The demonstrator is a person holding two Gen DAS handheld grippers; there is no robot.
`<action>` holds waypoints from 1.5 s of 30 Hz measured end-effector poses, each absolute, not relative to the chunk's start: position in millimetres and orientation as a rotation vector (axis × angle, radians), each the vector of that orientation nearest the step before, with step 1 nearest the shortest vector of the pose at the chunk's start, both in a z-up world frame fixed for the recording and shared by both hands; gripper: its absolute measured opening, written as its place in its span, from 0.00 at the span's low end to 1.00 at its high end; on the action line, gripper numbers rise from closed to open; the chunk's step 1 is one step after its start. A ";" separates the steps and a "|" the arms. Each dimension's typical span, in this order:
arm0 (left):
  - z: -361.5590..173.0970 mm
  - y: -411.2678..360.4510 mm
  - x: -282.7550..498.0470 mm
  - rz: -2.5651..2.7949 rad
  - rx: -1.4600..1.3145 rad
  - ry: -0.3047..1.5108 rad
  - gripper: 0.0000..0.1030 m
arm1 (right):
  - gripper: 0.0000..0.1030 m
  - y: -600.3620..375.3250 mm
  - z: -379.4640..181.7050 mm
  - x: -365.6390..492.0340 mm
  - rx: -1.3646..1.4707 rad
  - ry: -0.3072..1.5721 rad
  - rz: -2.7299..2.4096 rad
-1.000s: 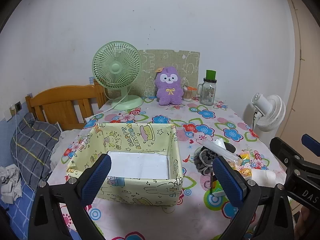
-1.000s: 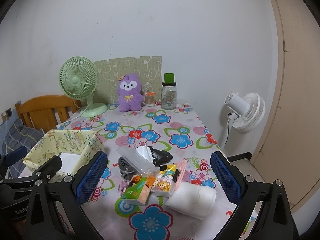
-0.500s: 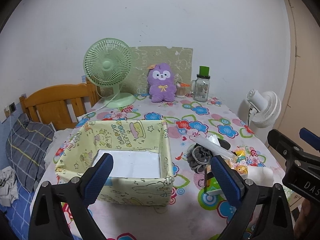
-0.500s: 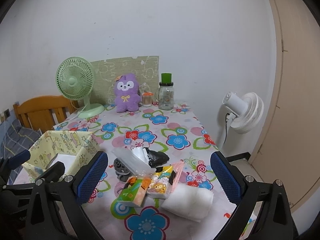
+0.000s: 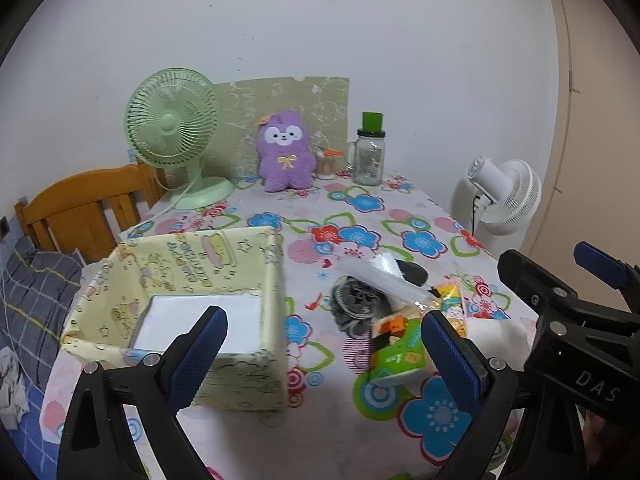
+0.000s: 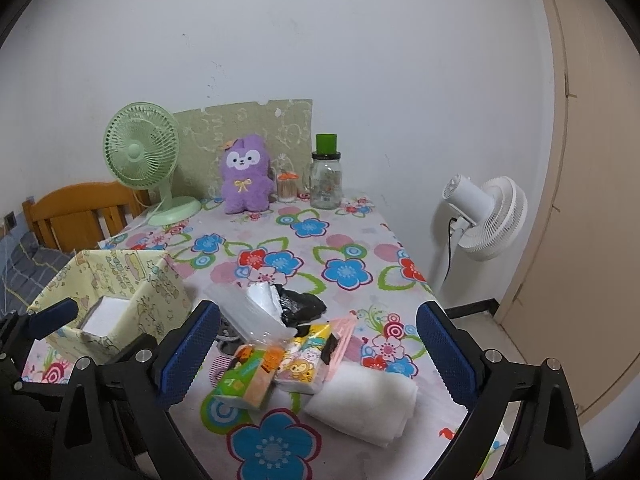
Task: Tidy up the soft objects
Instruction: 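Grasp the green tissue pack with the left tool while the right tool grasps the yellow cartoon tissue pack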
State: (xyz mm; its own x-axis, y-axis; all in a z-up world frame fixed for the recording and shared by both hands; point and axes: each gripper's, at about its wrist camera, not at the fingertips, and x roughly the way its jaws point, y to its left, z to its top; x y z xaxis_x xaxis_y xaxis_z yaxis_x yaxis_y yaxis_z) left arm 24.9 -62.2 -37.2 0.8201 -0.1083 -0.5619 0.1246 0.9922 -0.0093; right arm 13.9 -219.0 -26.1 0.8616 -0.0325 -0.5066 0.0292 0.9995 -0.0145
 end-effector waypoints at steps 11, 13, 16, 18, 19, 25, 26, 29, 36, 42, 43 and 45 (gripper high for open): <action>-49.1 -91.0 32.0 -0.174 0.062 0.626 0.95 | 0.95 -242.6 -44.5 21.7 0.014 0.571 -0.037; -53.1 -97.1 36.2 -0.190 0.066 0.649 0.95 | 0.94 -246.1 -48.4 24.7 0.015 0.581 -0.037; -60.2 -105.3 43.0 -0.203 0.071 0.678 0.95 | 0.94 -251.6 -55.6 29.2 0.020 0.602 -0.036; -64.8 -110.2 46.1 -0.208 0.076 0.692 0.95 | 0.94 -254.9 -60.5 32.3 0.024 0.615 -0.039; -66.4 -111.6 47.1 -0.210 0.078 0.697 0.94 | 0.94 -256.7 -62.9 34.1 0.027 0.624 -0.040; -78.3 -120.6 58.6 -0.219 0.087 0.739 0.92 | 0.92 -261.1 -75.7 44.0 0.043 0.668 -0.030; -80.6 -121.3 60.9 -0.220 0.087 0.749 0.91 | 0.92 -260.9 -78.0 46.3 0.044 0.676 -0.026; -88.1 -123.8 67.5 -0.223 0.087 0.777 0.89 | 0.91 -260.0 -84.9 52.4 0.047 0.699 -0.016; -105.2 -125.0 82.0 -0.232 0.085 0.841 0.86 | 0.86 -257.7 -102.1 69.7 0.058 0.768 0.007; -116.5 -125.4 90.7 -0.221 0.097 0.876 0.85 | 0.78 -253.2 -117.1 84.8 0.067 0.830 0.031; -118.2 -126.0 91.8 -0.223 0.103 0.884 0.84 | 0.76 -251.7 -119.7 87.2 0.065 0.841 0.036; -120.2 -126.6 93.5 -0.226 0.111 0.891 0.84 | 0.70 -249.3 -123.9 91.1 0.063 0.860 0.044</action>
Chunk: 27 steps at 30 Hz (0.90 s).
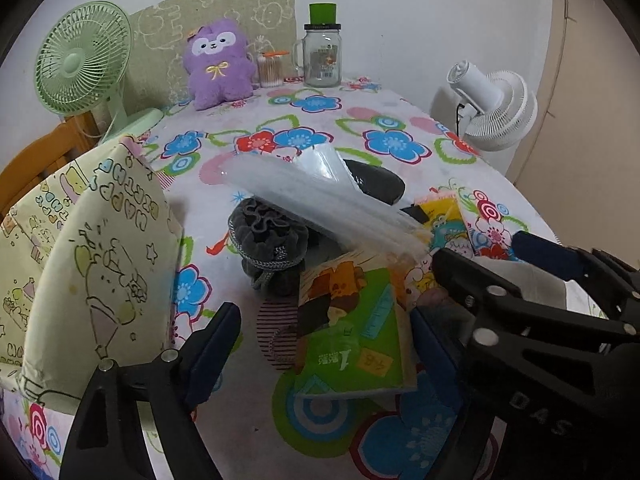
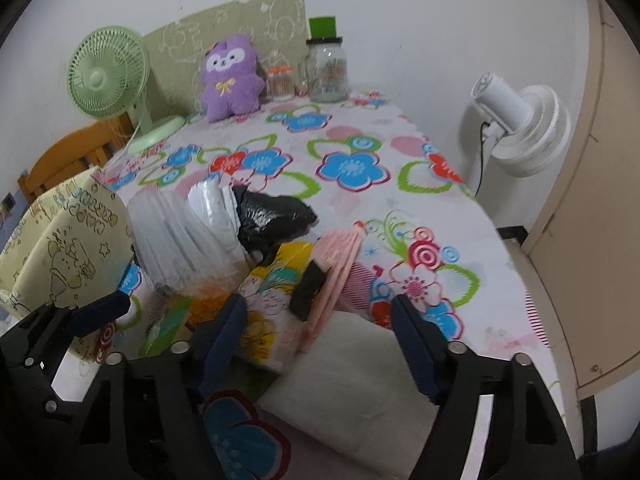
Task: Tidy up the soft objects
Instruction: 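Grasp the green tissue pack with the left tool while the right tool grasps the yellow cartoon tissue pack, then lift both tissue packs and carry them toward the fabric box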
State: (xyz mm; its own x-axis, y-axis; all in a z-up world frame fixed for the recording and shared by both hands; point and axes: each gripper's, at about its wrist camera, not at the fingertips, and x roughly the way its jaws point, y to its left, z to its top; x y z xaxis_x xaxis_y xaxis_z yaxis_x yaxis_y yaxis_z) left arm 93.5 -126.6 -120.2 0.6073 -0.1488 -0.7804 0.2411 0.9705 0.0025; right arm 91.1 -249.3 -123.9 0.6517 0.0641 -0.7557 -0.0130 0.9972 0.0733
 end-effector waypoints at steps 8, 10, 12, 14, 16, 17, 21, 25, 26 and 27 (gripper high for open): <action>-132.8 -126.4 98.0 -0.275 0.076 0.960 0.56 | 0.48 -236.2 -130.5 96.1 0.046 0.888 0.104; -132.3 -125.6 96.6 -0.281 0.073 0.959 0.55 | 0.42 -234.7 -130.0 96.1 0.042 0.886 0.106; -131.6 -124.2 95.4 -0.283 0.065 0.957 0.52 | 0.36 -234.0 -128.9 95.5 0.041 0.880 0.098; -130.8 -123.4 94.1 -0.285 0.062 0.952 0.50 | 0.34 -233.5 -128.1 94.5 0.037 0.878 0.096; -129.1 -122.7 91.6 -0.291 0.059 0.945 0.49 | 0.32 -233.7 -127.3 93.0 0.039 0.875 0.095; -127.9 -122.0 90.3 -0.291 0.057 0.939 0.48 | 0.30 -234.1 -126.4 92.0 0.043 0.873 0.094; -122.2 -122.2 86.2 -0.292 0.071 0.907 0.47 | 0.25 -233.5 -122.6 88.0 0.041 0.868 0.090; -118.6 -121.8 82.0 -0.291 0.074 0.895 0.45 | 0.23 -233.4 -118.5 82.9 0.037 0.856 0.083; -117.6 -121.8 81.1 -0.291 0.075 0.891 0.45 | 0.23 -233.8 -116.9 81.4 0.037 0.852 0.079; -116.6 -122.2 80.0 -0.292 0.077 0.886 0.45 | 0.23 -234.1 -115.4 79.9 0.036 0.849 0.078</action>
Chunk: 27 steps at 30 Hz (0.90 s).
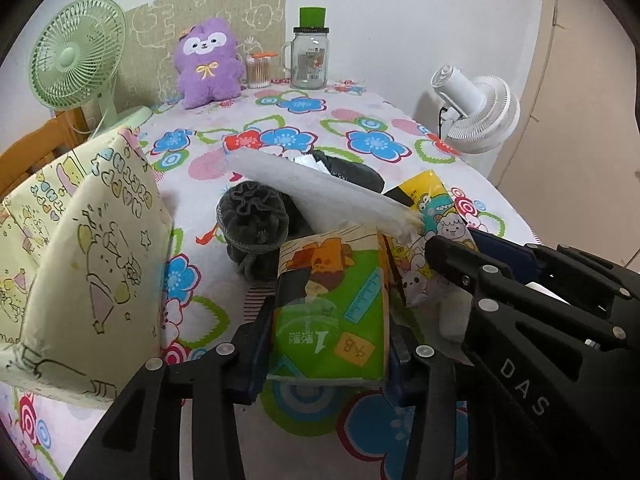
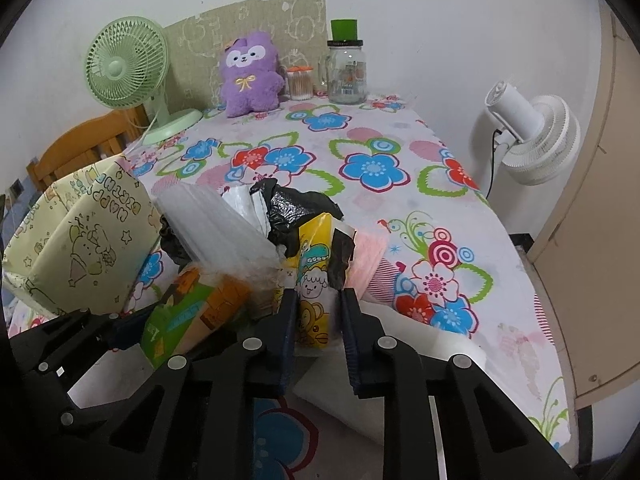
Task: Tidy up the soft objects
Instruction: 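Lift both tissue packs and carry them toward the fabric box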
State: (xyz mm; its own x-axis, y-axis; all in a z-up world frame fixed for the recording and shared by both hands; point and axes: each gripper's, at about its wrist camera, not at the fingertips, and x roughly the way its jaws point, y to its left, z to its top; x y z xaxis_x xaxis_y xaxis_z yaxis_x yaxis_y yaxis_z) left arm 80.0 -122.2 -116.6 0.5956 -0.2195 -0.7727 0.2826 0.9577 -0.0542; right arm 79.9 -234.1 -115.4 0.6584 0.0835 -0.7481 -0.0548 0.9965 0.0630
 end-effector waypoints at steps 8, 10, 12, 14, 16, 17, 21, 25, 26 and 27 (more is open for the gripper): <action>-105.8 -123.9 70.0 -0.298 0.085 0.851 0.45 | 0.23 -236.2 -102.9 67.1 0.036 0.816 0.063; -103.2 -124.3 68.3 -0.299 0.088 0.844 0.45 | 0.23 -236.7 -99.6 63.9 0.037 0.807 0.061; -100.4 -124.6 66.4 -0.301 0.088 0.842 0.45 | 0.23 -237.3 -96.8 61.4 0.037 0.799 0.056; -98.2 -124.8 64.4 -0.304 0.087 0.841 0.45 | 0.23 -237.1 -93.3 57.4 0.035 0.791 0.052; -95.6 -125.1 62.2 -0.304 0.087 0.834 0.45 | 0.23 -237.7 -89.9 55.1 0.033 0.785 0.048; -93.7 -125.4 60.7 -0.304 0.088 0.828 0.45 | 0.23 -238.3 -87.9 53.6 0.033 0.780 0.045; -86.3 -126.1 54.4 -0.308 0.092 0.807 0.45 | 0.23 -238.9 -80.0 46.2 0.033 0.764 0.028; -79.8 -125.0 48.5 -0.309 0.093 0.792 0.45 | 0.23 -237.8 -72.6 38.6 0.032 0.748 0.021; -77.6 -124.5 46.5 -0.309 0.093 0.786 0.45 | 0.23 -237.3 -71.2 36.9 0.031 0.744 0.020; -76.2 -124.1 45.4 -0.309 0.093 0.782 0.45 | 0.23 -236.6 -69.6 34.7 0.030 0.739 0.019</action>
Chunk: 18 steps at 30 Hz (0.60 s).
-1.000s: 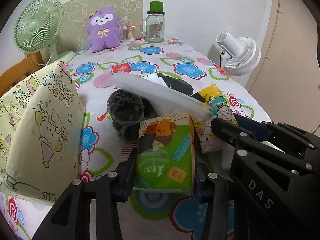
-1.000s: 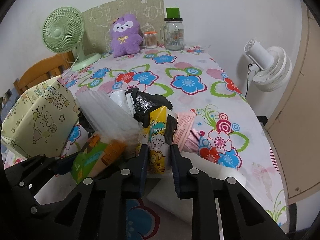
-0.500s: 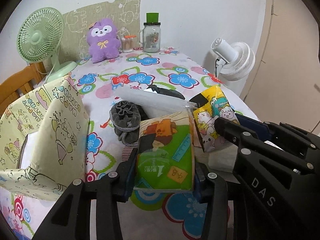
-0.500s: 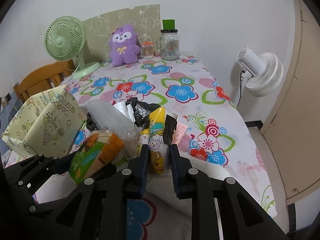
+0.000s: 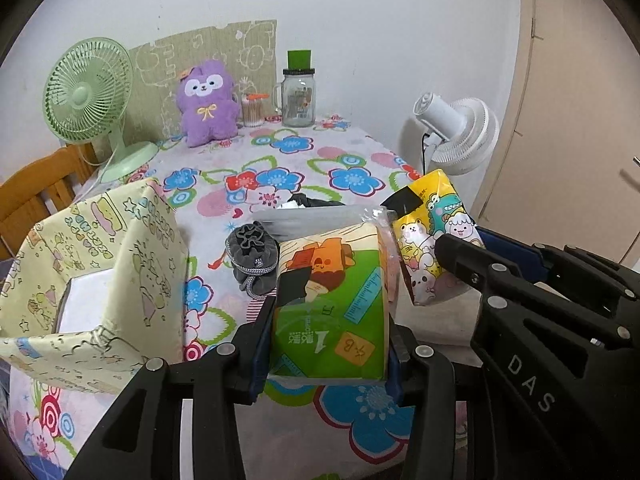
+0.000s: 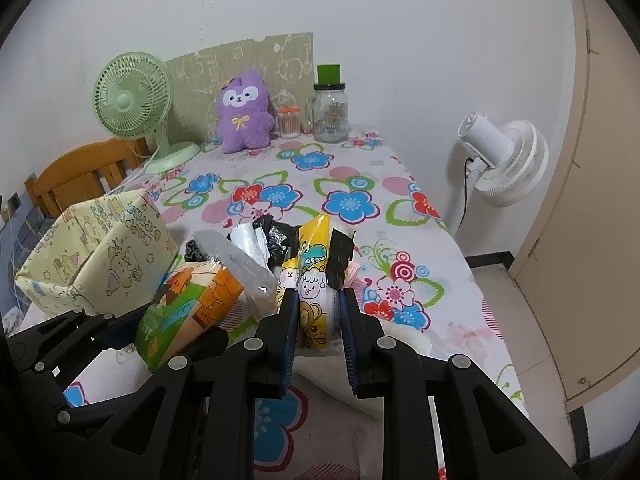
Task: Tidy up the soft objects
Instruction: 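Lift both tissue packs and carry them toward the fabric box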
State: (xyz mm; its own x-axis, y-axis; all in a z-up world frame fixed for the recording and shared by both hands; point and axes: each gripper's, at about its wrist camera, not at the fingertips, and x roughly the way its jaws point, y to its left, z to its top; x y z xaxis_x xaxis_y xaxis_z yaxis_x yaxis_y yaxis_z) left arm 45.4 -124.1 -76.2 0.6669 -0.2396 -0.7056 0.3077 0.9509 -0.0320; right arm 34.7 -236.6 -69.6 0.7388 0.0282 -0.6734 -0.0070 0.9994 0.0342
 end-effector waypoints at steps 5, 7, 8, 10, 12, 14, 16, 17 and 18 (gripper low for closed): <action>-66.9 -120.9 37.9 -0.307 0.092 0.759 0.45 | 0.23 -233.5 -59.5 26.0 0.025 0.718 0.018; -64.1 -119.0 36.3 -0.305 0.092 0.751 0.45 | 0.23 -232.4 -56.3 23.3 0.024 0.711 0.018; -62.2 -117.9 35.6 -0.304 0.093 0.747 0.45 | 0.23 -231.6 -54.6 22.3 0.023 0.709 0.019; -58.9 -116.0 33.7 -0.302 0.095 0.740 0.45 | 0.23 -230.2 -51.9 20.9 0.023 0.703 0.019; -55.8 -115.0 32.3 -0.300 0.096 0.733 0.45 | 0.23 -228.8 -48.5 19.3 0.022 0.698 0.021; -52.5 -113.6 31.3 -0.298 0.096 0.727 0.45 | 0.23 -226.6 -44.5 18.4 0.020 0.693 0.023; -48.6 -111.7 31.3 -0.295 0.097 0.720 0.45 | 0.23 -224.7 -39.9 18.0 0.018 0.687 0.025; -46.8 -111.1 30.9 -0.295 0.098 0.715 0.45 | 0.23 -223.2 -38.0 18.0 0.017 0.684 0.027; -44.3 -109.9 30.7 -0.293 0.099 0.710 0.45 | 0.23 -221.7 -35.9 17.9 0.016 0.681 0.028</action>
State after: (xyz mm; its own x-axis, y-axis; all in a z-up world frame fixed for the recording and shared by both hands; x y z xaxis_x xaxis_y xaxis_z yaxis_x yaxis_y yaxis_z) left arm 30.7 -109.9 -44.3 0.7193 -0.2310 -0.6552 0.2980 0.9545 -0.0095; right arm 17.9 -221.7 -35.9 0.7765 0.0313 -0.6293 -0.0210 0.9995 0.0238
